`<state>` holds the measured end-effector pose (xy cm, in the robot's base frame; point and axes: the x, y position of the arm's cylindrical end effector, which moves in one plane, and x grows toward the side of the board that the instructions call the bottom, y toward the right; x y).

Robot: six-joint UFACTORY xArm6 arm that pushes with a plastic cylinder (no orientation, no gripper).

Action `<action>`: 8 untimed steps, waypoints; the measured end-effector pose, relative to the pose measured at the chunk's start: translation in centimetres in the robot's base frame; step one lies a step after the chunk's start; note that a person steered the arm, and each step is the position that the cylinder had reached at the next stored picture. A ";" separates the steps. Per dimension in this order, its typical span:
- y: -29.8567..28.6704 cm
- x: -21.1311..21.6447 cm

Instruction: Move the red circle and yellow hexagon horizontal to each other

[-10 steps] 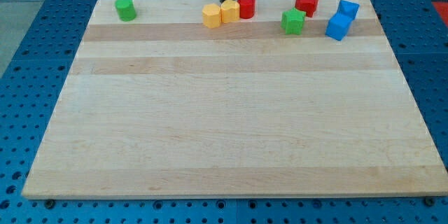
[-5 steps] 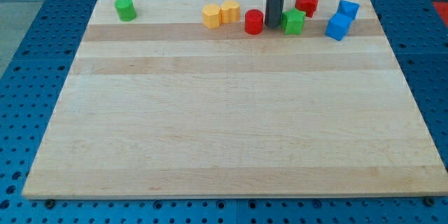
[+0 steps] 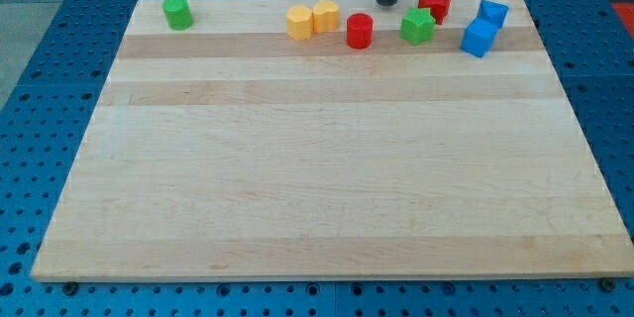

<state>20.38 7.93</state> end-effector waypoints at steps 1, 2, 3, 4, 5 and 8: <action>-2.4 0.8; -5.2 2.1; -8.1 3.5; -10.3 4.2; -12.3 5.6; -8.7 3.8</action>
